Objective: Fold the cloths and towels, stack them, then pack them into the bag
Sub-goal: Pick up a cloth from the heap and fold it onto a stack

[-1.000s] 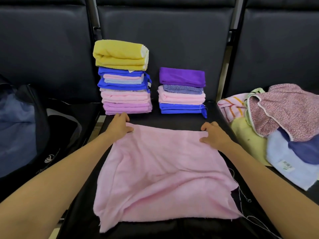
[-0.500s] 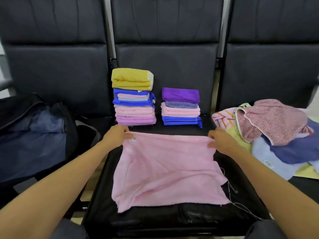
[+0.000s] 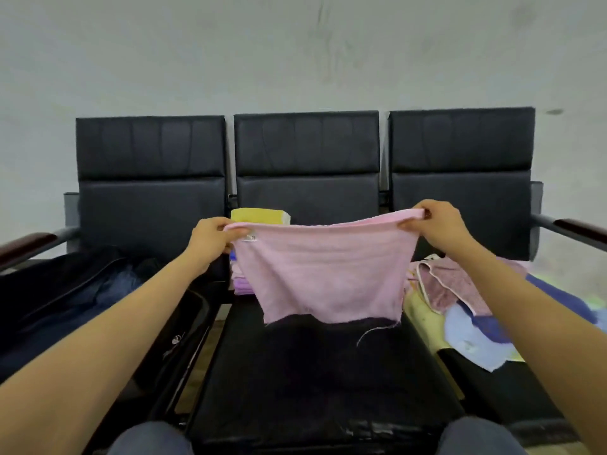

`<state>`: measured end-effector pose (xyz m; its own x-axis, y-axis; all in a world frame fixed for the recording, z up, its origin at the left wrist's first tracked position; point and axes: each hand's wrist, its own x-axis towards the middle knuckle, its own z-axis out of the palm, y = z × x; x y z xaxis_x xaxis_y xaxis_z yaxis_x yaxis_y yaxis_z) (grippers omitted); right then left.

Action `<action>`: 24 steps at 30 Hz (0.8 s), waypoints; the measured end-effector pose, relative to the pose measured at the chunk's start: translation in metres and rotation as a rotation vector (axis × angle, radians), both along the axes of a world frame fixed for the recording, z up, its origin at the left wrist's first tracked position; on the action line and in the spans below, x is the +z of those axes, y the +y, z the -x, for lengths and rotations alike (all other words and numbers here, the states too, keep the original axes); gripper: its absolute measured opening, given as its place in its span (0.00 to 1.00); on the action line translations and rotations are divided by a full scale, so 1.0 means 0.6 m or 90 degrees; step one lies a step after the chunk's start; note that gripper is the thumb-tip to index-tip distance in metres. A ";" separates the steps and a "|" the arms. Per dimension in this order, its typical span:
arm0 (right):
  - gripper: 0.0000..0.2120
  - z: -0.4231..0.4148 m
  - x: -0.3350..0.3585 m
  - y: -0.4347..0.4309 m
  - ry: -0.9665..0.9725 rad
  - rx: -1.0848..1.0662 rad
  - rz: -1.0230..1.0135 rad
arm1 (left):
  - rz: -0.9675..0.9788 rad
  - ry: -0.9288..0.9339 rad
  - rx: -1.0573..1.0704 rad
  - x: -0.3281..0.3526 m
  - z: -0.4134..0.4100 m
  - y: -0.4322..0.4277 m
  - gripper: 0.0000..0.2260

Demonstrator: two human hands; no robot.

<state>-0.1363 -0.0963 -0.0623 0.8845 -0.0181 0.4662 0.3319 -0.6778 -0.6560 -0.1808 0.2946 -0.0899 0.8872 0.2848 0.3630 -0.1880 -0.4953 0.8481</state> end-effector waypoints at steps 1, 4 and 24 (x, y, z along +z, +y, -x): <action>0.10 0.005 0.008 -0.004 -0.002 0.009 -0.015 | 0.003 -0.003 -0.002 0.008 0.005 0.000 0.07; 0.08 0.016 0.024 -0.016 -0.012 0.035 -0.032 | -0.020 -0.026 0.016 0.025 0.013 0.006 0.06; 0.02 -0.081 -0.055 0.000 0.109 -0.010 -0.206 | -0.008 -0.041 0.097 0.008 -0.041 -0.016 0.10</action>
